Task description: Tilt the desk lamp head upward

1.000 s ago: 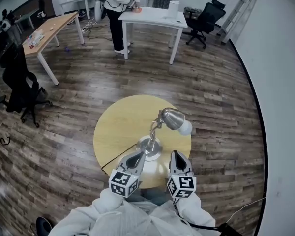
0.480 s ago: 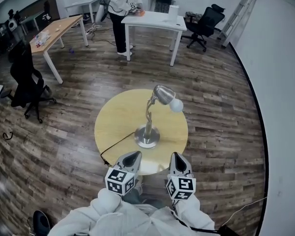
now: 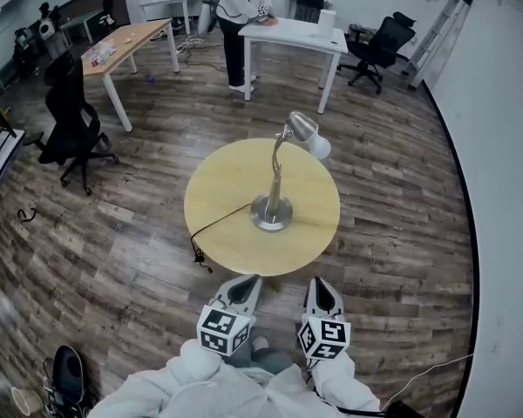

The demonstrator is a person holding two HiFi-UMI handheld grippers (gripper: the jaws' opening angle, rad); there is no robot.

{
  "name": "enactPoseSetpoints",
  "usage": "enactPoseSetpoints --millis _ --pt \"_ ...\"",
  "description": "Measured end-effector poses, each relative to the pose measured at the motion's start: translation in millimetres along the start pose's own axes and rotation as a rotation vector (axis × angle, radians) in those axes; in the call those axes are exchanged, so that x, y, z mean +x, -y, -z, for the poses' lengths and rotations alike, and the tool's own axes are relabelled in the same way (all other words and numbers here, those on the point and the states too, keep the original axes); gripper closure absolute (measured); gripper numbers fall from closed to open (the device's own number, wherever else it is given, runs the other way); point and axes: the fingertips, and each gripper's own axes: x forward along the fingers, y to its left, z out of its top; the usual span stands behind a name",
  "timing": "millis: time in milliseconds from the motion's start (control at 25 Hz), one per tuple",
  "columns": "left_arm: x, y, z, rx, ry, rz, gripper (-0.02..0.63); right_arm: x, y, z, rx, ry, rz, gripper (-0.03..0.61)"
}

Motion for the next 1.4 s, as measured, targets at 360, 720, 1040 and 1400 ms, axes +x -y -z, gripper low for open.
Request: enactPoseSetpoints --millis 360,720,1040,1400 --pt "-39.6 4.1 -27.3 0.021 0.062 -0.018 0.612 -21.6 -43.6 -24.1 -0.012 0.075 -0.021 0.566" --pt "-45.9 3.3 -32.6 0.038 0.071 0.006 0.612 -23.8 -59.7 -28.1 -0.017 0.099 -0.004 0.565" --pt "-42.6 -1.1 -36.3 0.034 0.072 0.004 0.612 -19.2 -73.0 -35.9 -0.075 0.103 -0.019 0.566" --pt "-41.9 1.4 -38.5 0.018 0.076 0.026 0.612 -17.1 -72.6 -38.1 -0.077 0.104 -0.017 0.566"
